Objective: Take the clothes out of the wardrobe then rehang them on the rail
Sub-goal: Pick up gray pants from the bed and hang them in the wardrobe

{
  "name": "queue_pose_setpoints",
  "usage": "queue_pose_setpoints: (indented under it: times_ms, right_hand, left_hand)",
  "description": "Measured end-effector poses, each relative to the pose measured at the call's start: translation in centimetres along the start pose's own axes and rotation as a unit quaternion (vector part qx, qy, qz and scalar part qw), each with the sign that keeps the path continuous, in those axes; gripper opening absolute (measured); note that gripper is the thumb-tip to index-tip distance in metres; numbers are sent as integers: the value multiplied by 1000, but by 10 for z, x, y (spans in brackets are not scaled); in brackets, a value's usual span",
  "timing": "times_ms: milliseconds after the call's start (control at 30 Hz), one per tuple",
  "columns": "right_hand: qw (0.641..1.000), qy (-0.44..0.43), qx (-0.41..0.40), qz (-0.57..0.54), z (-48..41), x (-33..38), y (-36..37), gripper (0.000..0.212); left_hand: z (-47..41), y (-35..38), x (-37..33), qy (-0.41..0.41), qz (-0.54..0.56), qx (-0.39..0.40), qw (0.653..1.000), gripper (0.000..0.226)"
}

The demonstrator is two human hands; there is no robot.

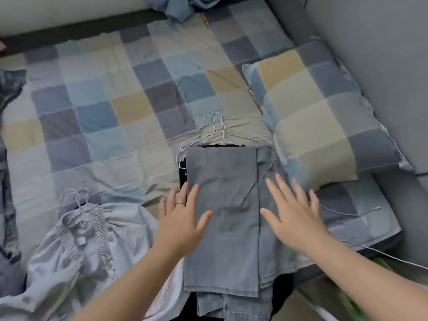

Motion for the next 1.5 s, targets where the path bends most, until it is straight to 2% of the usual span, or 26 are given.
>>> queue_pose_setpoints:
  times_ms: [267,533,733,800,900,1033,1200,1500]
  right_hand:
    - [999,9,-37,39,-195,-80,51,67]
    - [996,6,-44,76,-339,-119,71,60]
    - [992,54,-30,109,-381,-139,82,56]
    - [991,57,-36,112,-386,-140,83,53]
    - [989,39,-87,115,-386,-143,73,27]
    - [986,33,-153,57,-371,-153,46,14]
    - [978,-13,-207,-35,-323,-149,-8,17]
    - [962,-28,-233,-137,-164,-111,-85,17]
  left_hand:
    - [-172,76,-12,16,-61,-36,997,73]
    - [-316,79,-9,-34,-46,-104,993,69]
    - [-366,92,-1,-73,-43,-50,995,57]
    - [-370,88,-7,-67,-12,-58,996,50]
    - [-367,80,-16,-35,56,-78,995,39]
    - [-352,54,-19,-30,90,-139,986,29]
    - [-313,7,-30,-8,108,-161,981,23]
    - [-187,-80,-43,57,108,-112,986,20]
Point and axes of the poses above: each hand's wrist, its own z-axis away from the middle knuckle, its own y-axis out of the palm, x = y × z, the point moved 8 cm from there along -z, towards the middle knuckle, and after that the axes turned 12 degrees about -y, right-handed, at the moved point
